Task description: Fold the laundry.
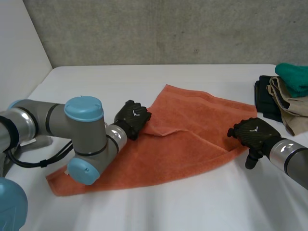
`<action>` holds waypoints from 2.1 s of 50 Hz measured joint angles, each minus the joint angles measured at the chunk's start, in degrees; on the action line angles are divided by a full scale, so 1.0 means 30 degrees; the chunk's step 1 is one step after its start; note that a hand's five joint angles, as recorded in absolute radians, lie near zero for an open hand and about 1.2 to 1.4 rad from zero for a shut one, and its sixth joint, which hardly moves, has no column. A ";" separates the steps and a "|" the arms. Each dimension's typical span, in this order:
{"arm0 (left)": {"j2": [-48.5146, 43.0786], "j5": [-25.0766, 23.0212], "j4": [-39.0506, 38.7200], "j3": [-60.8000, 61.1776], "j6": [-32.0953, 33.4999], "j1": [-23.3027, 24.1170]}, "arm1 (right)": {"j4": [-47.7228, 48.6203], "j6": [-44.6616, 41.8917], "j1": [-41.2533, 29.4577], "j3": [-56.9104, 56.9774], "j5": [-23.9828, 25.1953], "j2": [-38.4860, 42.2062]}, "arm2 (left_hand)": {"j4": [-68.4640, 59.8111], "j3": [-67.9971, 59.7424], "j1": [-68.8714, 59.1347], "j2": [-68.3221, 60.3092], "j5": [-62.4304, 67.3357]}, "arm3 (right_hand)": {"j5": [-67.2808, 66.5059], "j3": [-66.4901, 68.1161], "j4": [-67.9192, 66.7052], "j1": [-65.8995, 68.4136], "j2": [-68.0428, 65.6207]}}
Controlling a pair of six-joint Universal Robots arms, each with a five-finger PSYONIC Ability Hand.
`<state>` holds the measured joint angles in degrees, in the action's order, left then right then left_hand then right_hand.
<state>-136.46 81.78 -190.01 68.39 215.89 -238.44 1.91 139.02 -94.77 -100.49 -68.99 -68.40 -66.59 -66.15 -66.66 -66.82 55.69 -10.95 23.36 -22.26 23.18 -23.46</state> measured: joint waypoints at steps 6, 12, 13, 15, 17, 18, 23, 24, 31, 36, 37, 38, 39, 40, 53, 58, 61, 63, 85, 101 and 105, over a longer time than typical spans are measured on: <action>0.0849 0.0445 0.0036 -0.0287 -0.0096 -0.0293 | 0.0196 0.0440 0.0272 0.0404 -0.0307 -0.0062 | -0.0696 -0.0580 -0.0002 -0.0566 0.0201 | 0.2368 -0.2986 0.2448 -0.2718 0.2863; 0.4101 0.1560 0.0096 0.0281 -0.1439 -0.0434 | -0.1091 0.2051 0.1113 0.1887 -0.0378 -0.0028 | -0.0696 -0.0581 0.0000 -0.0566 0.0201 | 0.2692 -0.3775 0.3368 -0.3400 0.3783; 0.4721 0.1693 0.0109 0.0443 -0.1733 -0.0453 | -0.1579 0.2340 0.1304 0.2258 -0.0258 0.0028 | -0.0696 -0.0581 0.0000 -0.0566 0.0201 | 0.2692 -0.3775 0.3366 -0.3400 0.3783; 0.6166 0.1896 0.0120 0.0837 -0.2367 -0.0510 | -0.2622 0.2807 0.1666 0.2989 0.0114 0.0179 | -0.0700 -0.0649 0.0000 -0.0568 0.0201 | 0.2693 -0.3775 0.3366 -0.3400 0.3783; 0.7309 0.1955 0.0138 0.1201 -0.2826 -0.0576 | -0.3602 0.3069 0.1981 0.3657 0.0601 0.0356 | -0.0702 -0.0684 0.0000 -0.0571 0.0201 | 0.2692 -0.3775 0.3368 -0.3400 0.3783; 0.8111 0.1936 0.0142 0.1456 -0.3101 -0.0638 | -0.4238 0.3150 0.2165 0.4082 0.0998 0.0494 | -0.0703 -0.0684 0.0000 -0.0591 0.0201 | 0.2692 -0.3775 0.3368 -0.3400 0.3783; 1.1505 0.1394 0.0323 0.2652 -0.3927 -0.1040 | -0.6371 0.2863 0.2718 0.5737 0.2978 0.1370 | -0.0705 -0.0684 0.0000 -0.0616 0.0201 | 0.2692 -0.3775 0.3368 -0.3400 0.3783; 1.2166 0.1227 0.0408 0.2898 -0.4031 -0.1135 | -0.6601 0.2759 0.2762 0.6021 0.3344 0.1616 | -0.0705 -0.0684 0.0000 -0.0618 0.0201 | 0.2692 -0.3775 0.3368 -0.3400 0.3783; 1.5505 0.0480 0.1022 0.4135 -0.4557 -0.1680 | -0.5812 0.3383 0.2251 0.7456 0.4184 0.3470 | -0.0710 -0.0684 0.0000 -0.0621 0.0201 | 0.2693 -0.3775 0.3368 -0.3400 0.3783; 1.7523 0.0098 0.1318 0.5033 -0.5149 -0.2055 | -0.3620 0.5234 0.1576 0.8365 0.3657 0.4709 | -0.0711 -0.0684 0.0000 -0.0621 0.0198 | 0.2693 -0.3775 0.3366 -0.3400 0.3783; 1.7877 -0.0003 0.1346 0.5220 -0.5273 -0.2126 | -0.2981 0.5853 0.1425 0.8578 0.3334 0.4899 | -0.0711 -0.0684 0.0000 -0.0621 0.0201 | 0.2693 -0.3775 0.3368 -0.3400 0.3783; 1.8118 -0.0086 0.1357 0.5352 -0.5358 -0.2172 | -0.2621 0.6225 0.1343 0.8700 0.3119 0.4983 | -0.0711 -0.0684 0.0000 -0.0621 0.0201 | 0.2695 -0.3775 0.3368 -0.3400 0.3783; 1.8535 -0.0250 0.1368 0.5600 -0.5503 -0.2255 | -0.1986 0.6904 0.1205 0.8923 0.2692 0.5079 | -0.0713 -0.0684 0.0000 -0.0621 0.0203 | 0.2695 -0.3775 0.3366 -0.3400 0.3783; 1.8792 -0.0366 0.1375 0.5767 -0.5593 -0.2307 | -0.1558 0.7380 0.1111 0.9078 0.2372 0.5109 | -0.0713 -0.0684 0.0000 -0.0621 0.0201 | 0.2693 -0.3775 0.3368 -0.3400 0.3783; 2.0495 -0.1409 0.1353 0.7670 -0.5829 -0.2653 | 0.0298 0.9331 0.1041 0.9777 -0.0260 0.2645 | -0.0714 -0.0684 0.0000 -0.0623 0.0201 | 0.2504 -0.3438 0.3313 -0.3328 0.3716; 2.0458 -0.1378 0.1331 0.7898 -0.5859 -0.2897 | -0.0087 0.8382 0.1327 1.0032 0.0094 0.1858 | -0.0716 -0.0684 0.0000 -0.0623 0.0201 | 0.2695 -0.3772 0.3403 -0.3406 0.3801; 2.0454 -0.1345 0.1305 0.7996 -0.5885 -0.3029 | -0.0519 0.7257 0.1395 1.0383 0.0428 0.2036 | -0.0716 -0.0684 0.0000 -0.0623 0.0201 | 0.2696 -0.3806 0.3403 -0.3406 0.3801; 2.0455 -0.1327 0.1287 0.8029 -0.5894 -0.3069 | -0.0827 0.6504 0.1366 1.0660 0.0599 0.2390 | -0.0716 -0.0684 0.0000 -0.0623 0.0201 | 0.2695 -0.3804 0.3403 -0.3406 0.3801; 2.0696 -0.1273 0.1390 0.7609 -0.5927 -0.2941 | -0.0394 0.4337 0.0476 1.1434 0.1580 0.7827 | -0.0781 -0.0749 0.0000 -0.0638 0.0201 | 0.2696 -0.3804 0.3403 -0.3406 0.3801; 2.1440 -0.0946 0.1584 0.7960 -0.6370 -0.3816 | 0.6386 0.3750 -0.0400 1.1647 0.0246 0.9531 | -0.0784 -0.0749 0.0000 -0.0639 0.0201 | -1.5255 1.4844 -1.5314 1.4103 -1.4769; 2.1630 -0.0873 0.1662 0.7992 -0.6668 -0.4680 | 0.5417 0.3479 0.0392 1.1501 0.0109 0.7781 | -0.0786 -0.0749 0.0000 -0.0639 0.0203 | -1.5253 1.4884 -1.5416 1.4103 -1.4769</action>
<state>-71.57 79.16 -185.02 92.37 195.89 -252.48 18.16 149.46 -93.59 -65.99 -68.67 -45.06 -68.95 -68.40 -66.66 -68.74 56.30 -56.71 68.01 -68.51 65.49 -67.76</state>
